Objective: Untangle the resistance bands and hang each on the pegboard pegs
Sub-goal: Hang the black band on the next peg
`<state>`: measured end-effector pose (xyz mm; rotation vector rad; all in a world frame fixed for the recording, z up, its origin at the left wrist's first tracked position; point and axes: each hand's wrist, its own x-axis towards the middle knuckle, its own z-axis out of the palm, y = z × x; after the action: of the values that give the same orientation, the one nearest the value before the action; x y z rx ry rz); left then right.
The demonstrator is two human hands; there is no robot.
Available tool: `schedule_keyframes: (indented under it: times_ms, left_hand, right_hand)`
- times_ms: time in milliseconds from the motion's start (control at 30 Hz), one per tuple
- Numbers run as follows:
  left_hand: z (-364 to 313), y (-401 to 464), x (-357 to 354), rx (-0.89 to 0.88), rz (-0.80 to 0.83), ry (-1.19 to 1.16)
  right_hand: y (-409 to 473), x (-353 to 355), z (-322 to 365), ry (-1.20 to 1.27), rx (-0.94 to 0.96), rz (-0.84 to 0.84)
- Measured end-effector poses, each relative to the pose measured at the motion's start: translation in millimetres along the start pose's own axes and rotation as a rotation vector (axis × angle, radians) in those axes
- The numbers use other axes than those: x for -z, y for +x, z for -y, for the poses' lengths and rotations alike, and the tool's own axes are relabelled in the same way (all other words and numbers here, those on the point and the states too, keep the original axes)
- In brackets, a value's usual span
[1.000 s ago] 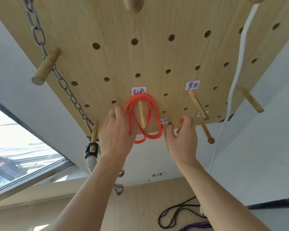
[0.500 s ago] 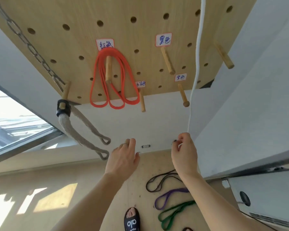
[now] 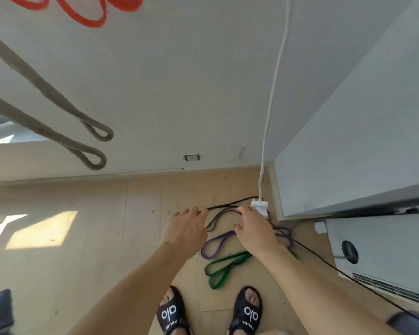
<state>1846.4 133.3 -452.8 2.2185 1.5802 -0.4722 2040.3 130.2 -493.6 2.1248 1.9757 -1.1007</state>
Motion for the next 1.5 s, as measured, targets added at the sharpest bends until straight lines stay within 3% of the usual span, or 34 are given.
schedule_keyframes:
  times_ms: [300,467,700,800,900,1100,1300,1500]
  left_hand:
    - [29.5,203.4,-233.6,-0.041,0.039,0.014]
    - [55.0,276.0,-348.2,-0.036,0.058,-0.025]
    - [75.4,316.6,-419.3,-0.046,0.031,-0.048]
    - [78.0,322.9,-426.2,-0.047,0.021,-0.054]
    - [81.3,323.4,-422.3,-0.046,0.001,-0.056]
    - [85.7,296.0,-354.2,-0.094,-0.086,-0.119]
    - [86.2,220.5,-209.9,-0.091,-0.06,-0.276]
    - [85.8,109.2,-13.5,-0.12,-0.131,-0.336]
  right_hand:
    - [214.7,-201.1,-127.1,-0.441,0.042,0.171]
    - [304.3,-308.2,-182.9,-0.59,0.087,0.148]
    - [348.2,-358.5,-204.4,-0.788,0.175,0.002]
    - [355.0,-358.0,-203.0,-0.789,0.191,0.02]
    - [354.1,-345.8,-195.5,-0.73,0.217,0.018]
    - [307.8,-290.2,-137.7,-0.444,0.278,-0.16]
    - [225.6,-179.1,-48.2,-0.225,0.339,-0.251]
    - [110.7,-33.0,54.8,-0.012,0.424,-0.42]
